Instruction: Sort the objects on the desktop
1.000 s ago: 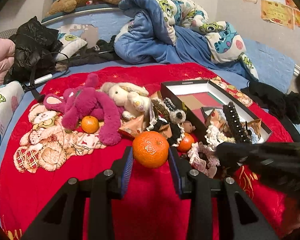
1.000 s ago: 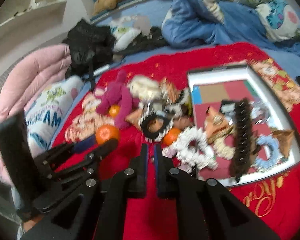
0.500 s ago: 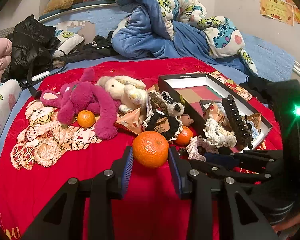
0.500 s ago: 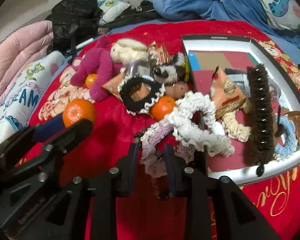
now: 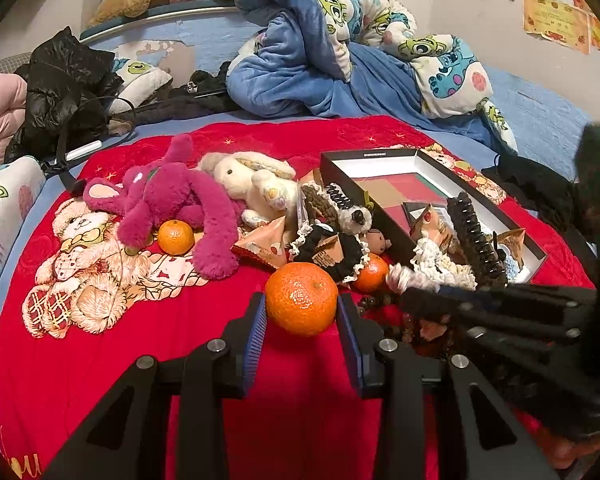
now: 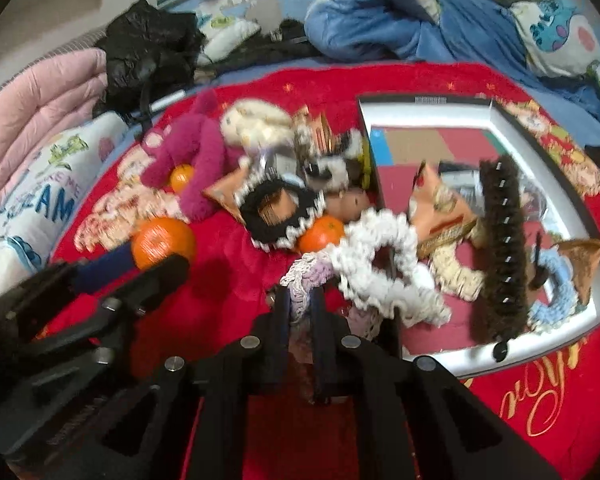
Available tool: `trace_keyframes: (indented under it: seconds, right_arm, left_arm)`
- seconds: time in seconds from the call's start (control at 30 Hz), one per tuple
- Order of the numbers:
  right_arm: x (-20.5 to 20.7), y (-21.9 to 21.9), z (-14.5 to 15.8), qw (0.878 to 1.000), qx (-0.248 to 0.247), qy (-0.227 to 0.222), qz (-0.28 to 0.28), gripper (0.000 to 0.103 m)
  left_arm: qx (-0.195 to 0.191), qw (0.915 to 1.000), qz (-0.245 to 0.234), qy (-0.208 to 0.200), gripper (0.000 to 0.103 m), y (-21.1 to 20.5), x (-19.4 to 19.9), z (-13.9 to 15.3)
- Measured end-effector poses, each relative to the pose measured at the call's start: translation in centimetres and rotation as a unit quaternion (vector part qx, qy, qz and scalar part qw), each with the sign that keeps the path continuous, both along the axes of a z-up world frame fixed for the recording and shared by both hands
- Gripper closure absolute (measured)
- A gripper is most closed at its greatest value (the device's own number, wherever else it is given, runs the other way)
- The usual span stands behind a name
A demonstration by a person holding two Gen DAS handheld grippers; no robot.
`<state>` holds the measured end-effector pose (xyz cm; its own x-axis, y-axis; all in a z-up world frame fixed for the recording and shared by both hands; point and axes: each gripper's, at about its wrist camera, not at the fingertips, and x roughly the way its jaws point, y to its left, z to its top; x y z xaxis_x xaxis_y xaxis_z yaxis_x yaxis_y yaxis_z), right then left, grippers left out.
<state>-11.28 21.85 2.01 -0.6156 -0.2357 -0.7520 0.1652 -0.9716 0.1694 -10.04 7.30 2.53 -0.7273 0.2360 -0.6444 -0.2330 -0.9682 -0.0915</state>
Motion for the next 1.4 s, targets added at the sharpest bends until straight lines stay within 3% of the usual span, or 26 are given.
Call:
trace_keyframes:
  seconds: [0.37,0.73,0.97,1.07,1.17,1.4]
  right_arm:
    - [1.8,-0.4,4.0,0.998,-0.025,0.061,0.015,0.094]
    - [2.5,1.5,5.2,0.996,-0.035,0.076,0.005,0.094]
    - [3.7,5.5,5.8,0.996,-0.027,0.087,-0.019,0.094]
    - [4.1,8.4,5.7,0.995,-0.029,0.085,-0.044,0.094]
    - [4.6,11.3,5.5,0.993,-0.036,0.083,-0.073,0.094]
    - [5.2,16.0,5.1,0.990,-0.047,0.082,-0.104,0.093]
  left_arm:
    - [-0.002,0.9999,-0.002,0.011,0.066,0.0,0.4,0.5]
    - [-0.006,0.9990,-0.029,0.033,0.066,2.4,1.8,1.6]
    - [-0.006,0.9971,-0.061,0.045,0.066,7.1,2.9,2.3]
    - [0.013,0.9954,-0.081,0.050,0.066,10.0,3.3,3.1]
    - [0.007,0.9933,-0.096,0.064,0.066,13.0,4.0,3.8]
    - [0.014,0.9929,-0.110,0.043,0.066,15.1,3.3,2.5]
